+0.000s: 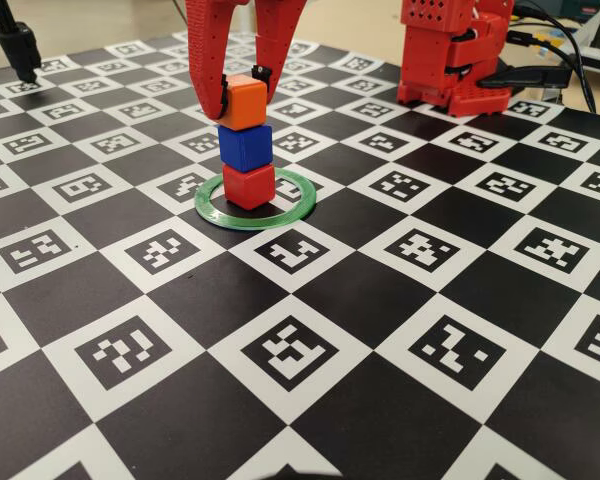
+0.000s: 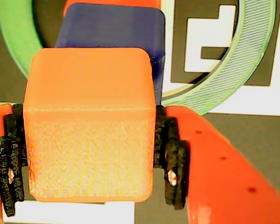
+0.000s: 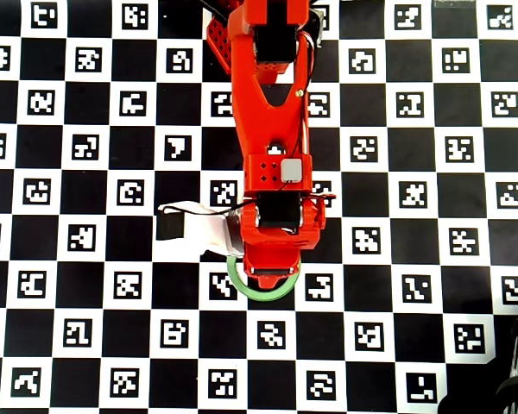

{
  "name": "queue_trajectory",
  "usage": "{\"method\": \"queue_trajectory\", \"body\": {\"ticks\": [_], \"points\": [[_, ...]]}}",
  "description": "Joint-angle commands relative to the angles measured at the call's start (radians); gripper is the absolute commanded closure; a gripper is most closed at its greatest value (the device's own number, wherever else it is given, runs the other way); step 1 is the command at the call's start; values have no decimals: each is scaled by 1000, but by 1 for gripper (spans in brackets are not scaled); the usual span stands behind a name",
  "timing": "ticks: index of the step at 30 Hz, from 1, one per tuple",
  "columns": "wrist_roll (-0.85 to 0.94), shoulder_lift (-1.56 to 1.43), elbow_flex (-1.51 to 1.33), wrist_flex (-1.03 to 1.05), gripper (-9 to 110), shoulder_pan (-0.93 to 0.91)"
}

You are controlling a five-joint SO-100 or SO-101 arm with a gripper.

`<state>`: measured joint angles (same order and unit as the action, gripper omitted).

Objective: Grab the red cube then put it in the green circle then put the blue cube on top and finally the orange cube on top

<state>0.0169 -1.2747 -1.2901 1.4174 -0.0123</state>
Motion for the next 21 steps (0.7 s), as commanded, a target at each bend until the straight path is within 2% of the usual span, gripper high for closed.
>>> {"method": "queue_trajectory", "body": {"ticks": [1,10,12,16,21], "points": [[3,-29,8,-8,99,-12],[-9,-28,-2,-15,99,-12],[-23,-29,-2,-15,89,-14],[-86,-38,-2,-6,78,-28],[-87,-44,3,5,76,-32]]}}
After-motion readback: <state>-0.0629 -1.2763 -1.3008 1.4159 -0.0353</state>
